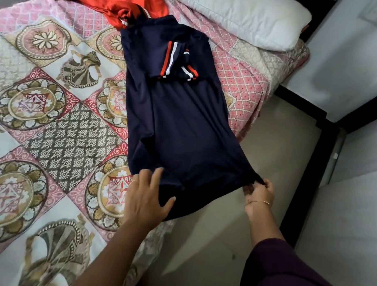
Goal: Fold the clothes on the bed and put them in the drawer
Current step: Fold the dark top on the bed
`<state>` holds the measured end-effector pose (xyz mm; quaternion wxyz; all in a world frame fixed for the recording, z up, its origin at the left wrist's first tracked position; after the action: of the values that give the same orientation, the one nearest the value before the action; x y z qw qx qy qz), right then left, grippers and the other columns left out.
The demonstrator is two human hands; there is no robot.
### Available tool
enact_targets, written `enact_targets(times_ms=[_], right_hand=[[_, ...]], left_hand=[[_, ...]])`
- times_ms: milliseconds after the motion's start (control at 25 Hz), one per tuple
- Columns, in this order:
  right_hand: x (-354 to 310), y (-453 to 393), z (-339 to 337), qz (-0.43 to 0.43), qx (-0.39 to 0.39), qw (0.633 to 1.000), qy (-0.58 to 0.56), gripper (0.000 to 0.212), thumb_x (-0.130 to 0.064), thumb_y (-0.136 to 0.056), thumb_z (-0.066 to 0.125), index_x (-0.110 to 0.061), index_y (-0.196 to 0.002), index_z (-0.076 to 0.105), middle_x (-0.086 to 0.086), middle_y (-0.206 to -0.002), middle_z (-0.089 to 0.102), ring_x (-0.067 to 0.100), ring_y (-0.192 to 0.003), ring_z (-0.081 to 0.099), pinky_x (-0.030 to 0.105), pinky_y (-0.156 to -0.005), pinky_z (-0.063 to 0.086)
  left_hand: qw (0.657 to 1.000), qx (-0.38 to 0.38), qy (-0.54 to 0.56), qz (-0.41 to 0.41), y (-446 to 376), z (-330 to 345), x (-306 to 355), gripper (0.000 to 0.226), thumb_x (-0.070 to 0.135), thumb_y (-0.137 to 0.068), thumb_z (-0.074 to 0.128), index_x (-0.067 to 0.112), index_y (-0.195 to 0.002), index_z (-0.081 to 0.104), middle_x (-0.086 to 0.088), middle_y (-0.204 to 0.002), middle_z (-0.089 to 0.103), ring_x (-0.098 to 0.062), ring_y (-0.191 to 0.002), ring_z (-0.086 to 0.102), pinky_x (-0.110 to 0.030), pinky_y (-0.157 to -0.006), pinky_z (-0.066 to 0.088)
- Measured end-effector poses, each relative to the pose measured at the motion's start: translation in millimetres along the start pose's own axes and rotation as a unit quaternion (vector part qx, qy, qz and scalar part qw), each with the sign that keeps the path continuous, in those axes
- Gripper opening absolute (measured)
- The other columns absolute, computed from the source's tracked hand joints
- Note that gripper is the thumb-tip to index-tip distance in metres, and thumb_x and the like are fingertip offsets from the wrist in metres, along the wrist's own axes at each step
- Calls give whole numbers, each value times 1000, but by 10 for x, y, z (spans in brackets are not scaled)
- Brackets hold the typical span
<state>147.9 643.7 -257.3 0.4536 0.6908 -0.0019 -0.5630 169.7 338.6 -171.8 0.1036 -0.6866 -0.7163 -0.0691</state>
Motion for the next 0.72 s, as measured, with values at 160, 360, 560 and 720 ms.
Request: enact_targets(times_ms=[160, 360, 560, 720], right_hand=[[119, 73, 56, 32, -39, 998, -47, 35, 13, -90, 29, -14, -72, 41, 7, -79, 52, 18, -71, 53, 32, -68, 46], [-84, 145, -113, -37, 10, 999, -1, 44, 17, -79, 25, -16, -68, 51, 5, -82, 56, 18, -74, 55, 25, -63, 47], [-346, 471, 182, -204, -63, 967, 140, 38, 18, -73, 31, -9, -61, 55, 3, -76, 55, 4, -71, 54, 17, -73, 43], [-79, 857, 519, -308, -224, 890, 253, 11, -2, -74, 46, -10, -67, 47, 13, -63, 52, 13, -57, 53, 22, -61, 43]], left_hand=[[972, -233, -31, -10, -11, 525, 77, 58, 31, -95, 48, 21, -147, 25, -10, -124, 47, -29, -116, 44, -37, -90, 43], [939, -288, -42, 185, 338, 604, 511, 38, 39, -84, 32, 18, -100, 60, -2, -100, 65, -25, -94, 60, -30, -68, 39], [948, -247, 202, 20, 185, 487, 491, 30, 36, -97, 45, 11, -93, 62, -6, -81, 66, -26, -78, 62, -35, -67, 46], [771, -222, 552, -227, -26, 617, 680, 32, 33, -98, 45, 7, -95, 63, -9, -91, 63, -19, -81, 60, -31, -73, 52]])
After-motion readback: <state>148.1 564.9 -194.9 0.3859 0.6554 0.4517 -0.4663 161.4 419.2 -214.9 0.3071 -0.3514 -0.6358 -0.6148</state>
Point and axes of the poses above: each hand's wrist, its own y-axis away from the middle knuckle, its own z-axis out of the palm, x = y × z, the point moved 10 cm from there along -y, towards the middle knuckle
